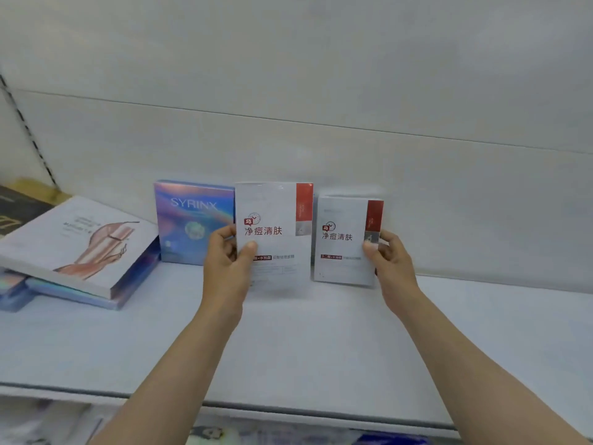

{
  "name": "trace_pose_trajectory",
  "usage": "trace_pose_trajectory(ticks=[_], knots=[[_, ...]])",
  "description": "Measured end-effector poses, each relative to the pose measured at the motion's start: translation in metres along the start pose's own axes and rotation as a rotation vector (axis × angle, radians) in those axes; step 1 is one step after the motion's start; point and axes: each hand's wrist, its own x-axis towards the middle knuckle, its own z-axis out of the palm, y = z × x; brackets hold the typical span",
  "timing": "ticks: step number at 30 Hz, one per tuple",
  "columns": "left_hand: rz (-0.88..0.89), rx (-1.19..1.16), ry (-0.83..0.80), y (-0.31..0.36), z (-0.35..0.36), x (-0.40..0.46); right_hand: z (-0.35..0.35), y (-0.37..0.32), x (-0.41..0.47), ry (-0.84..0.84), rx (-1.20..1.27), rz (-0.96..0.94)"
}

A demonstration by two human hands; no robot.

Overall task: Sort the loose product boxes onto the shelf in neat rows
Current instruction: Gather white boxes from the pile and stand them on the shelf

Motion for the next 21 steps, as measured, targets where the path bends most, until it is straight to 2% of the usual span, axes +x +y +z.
trace_pose_trajectory(ticks=[4, 11, 14, 16, 19, 21], knots=[[0.011, -0.005, 0.008, 0.001, 0.011, -0.003, -0.003, 0.005, 0.015, 0.017, -0.041, -0.008], [-0.004, -0.016, -0.022, -0.003, 0.033, -0.005, -0.006, 0.003, 0.016, 0.161, -0.234, 0.02], [-0.026, -0.033, -0.078, -0.005, 0.043, -0.007, -0.006, -0.012, 0.004, 0.274, -0.311, -0.077], [-0.032, -0.042, -0.128, -0.005, 0.05, -0.006, -0.003, -0.031, -0.006, 0.203, -0.238, -0.154], [-0.022, -0.041, -0.186, -0.007, 0.062, -0.006, 0.003, -0.055, -0.013, -0.086, -0.158, -0.144], [-0.013, -0.027, -0.228, -0.008, 0.069, -0.006, 0.003, -0.061, -0.011, -0.128, -0.152, -0.117]])
